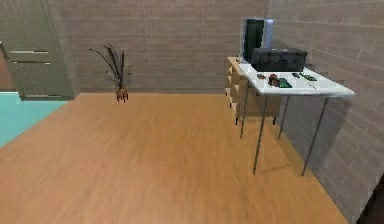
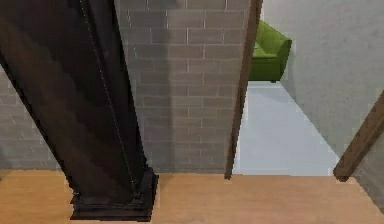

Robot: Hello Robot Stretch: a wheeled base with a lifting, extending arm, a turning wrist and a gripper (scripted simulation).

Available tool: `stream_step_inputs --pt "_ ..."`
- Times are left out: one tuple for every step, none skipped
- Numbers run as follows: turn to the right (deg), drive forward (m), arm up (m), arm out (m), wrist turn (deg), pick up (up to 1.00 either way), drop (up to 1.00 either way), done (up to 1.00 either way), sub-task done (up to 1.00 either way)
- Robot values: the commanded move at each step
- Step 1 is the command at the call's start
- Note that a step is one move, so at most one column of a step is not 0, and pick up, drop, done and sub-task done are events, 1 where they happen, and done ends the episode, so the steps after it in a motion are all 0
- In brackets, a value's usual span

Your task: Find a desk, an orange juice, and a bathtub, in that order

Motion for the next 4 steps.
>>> stream_step_inputs --pt "0.0 0.05 0.00 0.00 0.0 0.00 0.00 0.00 0.00" --pt "-42.0 0.00 0.00 0.00 0.0 0.00 0.00 0.00 0.00" --pt "0.0 1.00 0.00 0.00 0.0 0.00 0.00 0.00 0.00" --pt "0.0 1.00 0.00 0.00 0.0 0.00 0.00 0.00 0.00"
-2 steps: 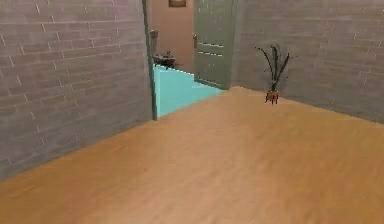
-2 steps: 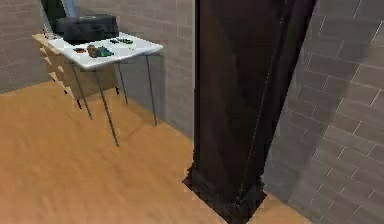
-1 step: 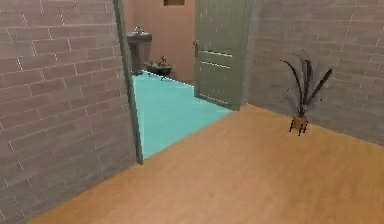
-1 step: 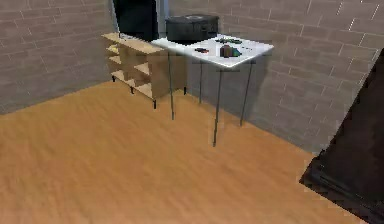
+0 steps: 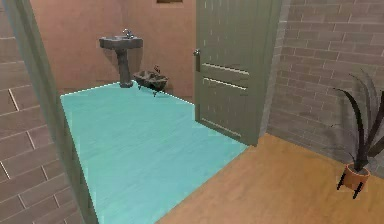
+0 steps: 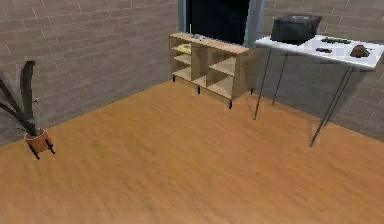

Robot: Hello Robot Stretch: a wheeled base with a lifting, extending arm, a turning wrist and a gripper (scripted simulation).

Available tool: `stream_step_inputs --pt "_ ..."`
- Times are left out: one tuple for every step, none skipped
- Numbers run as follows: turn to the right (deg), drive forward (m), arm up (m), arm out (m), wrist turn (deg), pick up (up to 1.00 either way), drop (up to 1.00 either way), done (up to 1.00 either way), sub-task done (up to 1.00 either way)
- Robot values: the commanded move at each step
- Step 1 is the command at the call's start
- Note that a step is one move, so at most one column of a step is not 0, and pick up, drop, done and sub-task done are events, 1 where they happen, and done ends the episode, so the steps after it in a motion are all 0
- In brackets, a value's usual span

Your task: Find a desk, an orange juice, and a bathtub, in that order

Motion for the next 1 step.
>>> stream_step_inputs --pt "3.0 0.00 0.00 0.00 0.0 0.00 0.00 0.00 0.00"
